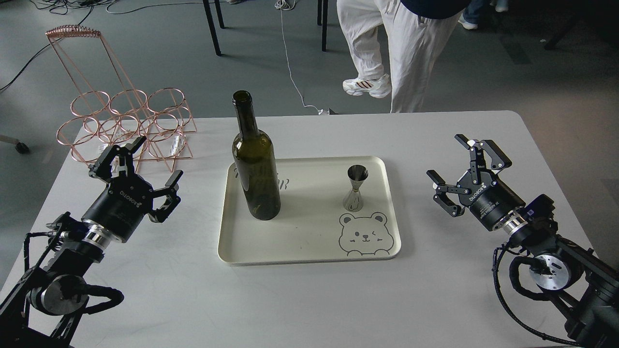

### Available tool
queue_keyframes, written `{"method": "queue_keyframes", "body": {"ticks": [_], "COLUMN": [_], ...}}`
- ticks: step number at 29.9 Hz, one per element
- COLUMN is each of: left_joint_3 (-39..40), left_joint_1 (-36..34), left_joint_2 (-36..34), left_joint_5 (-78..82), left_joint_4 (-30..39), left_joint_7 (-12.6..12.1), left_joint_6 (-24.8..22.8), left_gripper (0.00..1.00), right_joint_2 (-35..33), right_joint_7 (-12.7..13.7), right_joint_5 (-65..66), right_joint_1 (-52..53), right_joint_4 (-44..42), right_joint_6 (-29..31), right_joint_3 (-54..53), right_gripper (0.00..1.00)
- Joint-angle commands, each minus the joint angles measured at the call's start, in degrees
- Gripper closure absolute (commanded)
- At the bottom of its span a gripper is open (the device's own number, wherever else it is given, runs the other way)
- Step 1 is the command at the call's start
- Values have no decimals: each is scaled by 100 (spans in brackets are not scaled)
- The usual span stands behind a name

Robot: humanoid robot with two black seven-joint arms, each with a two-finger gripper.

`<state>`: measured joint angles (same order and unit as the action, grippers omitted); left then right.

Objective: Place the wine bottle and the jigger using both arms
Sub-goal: 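Move the right gripper toward the metal jigger on the tray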

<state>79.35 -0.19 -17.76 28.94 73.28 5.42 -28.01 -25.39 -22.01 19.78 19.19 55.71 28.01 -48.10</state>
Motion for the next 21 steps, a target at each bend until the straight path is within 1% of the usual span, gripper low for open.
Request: {"method": "queue_keyframes", "body": {"ticks": [1, 2, 5, 10, 11, 14, 19, 21], "left_joint_3": [-16, -33, -69, -69, -69, -77, -104, -104], "left_joint_1": [-16, -24, -33, -42, -51, -77, -77, -77], "left_joint_2": [-17, -17, -26, -44, -44, -87, -149, -149], "left_joint_5": [6, 15, 6, -11, -11, 6, 15, 15], "left_joint_4": [-6, -15, -50, -68, -68, -68, -50, -50], "left_joint_7": [257, 310, 337, 372, 442, 784, 1294, 1418], "left_joint_6": [1, 1, 1, 1, 1, 1, 1, 1], "left_gripper": [1, 1, 1, 1, 1, 1, 1, 1], "right_joint_2": [-27, -36, -202, -703, -843, -1116, -1486, -1486], "right_joint_7": [-5, -22, -145, -198, -277, -599, -599, -599], "right_joint_5": [-1, -1, 34, 841, 1104, 2122, 4591, 5593], "right_joint_1": [-38, -38, -20, 392, 497, 604, 481, 358], "right_joint_4": [19, 28, 45, 265, 309, 615, 1652, 1934], "right_joint_6": [-1, -1, -1, -1, -1, -1, -1, -889], "right_joint_3": [-7, -7, 11, -7, -7, -7, 142, 431], "right_gripper": [0, 0, 0, 0, 0, 0, 0, 0]}}
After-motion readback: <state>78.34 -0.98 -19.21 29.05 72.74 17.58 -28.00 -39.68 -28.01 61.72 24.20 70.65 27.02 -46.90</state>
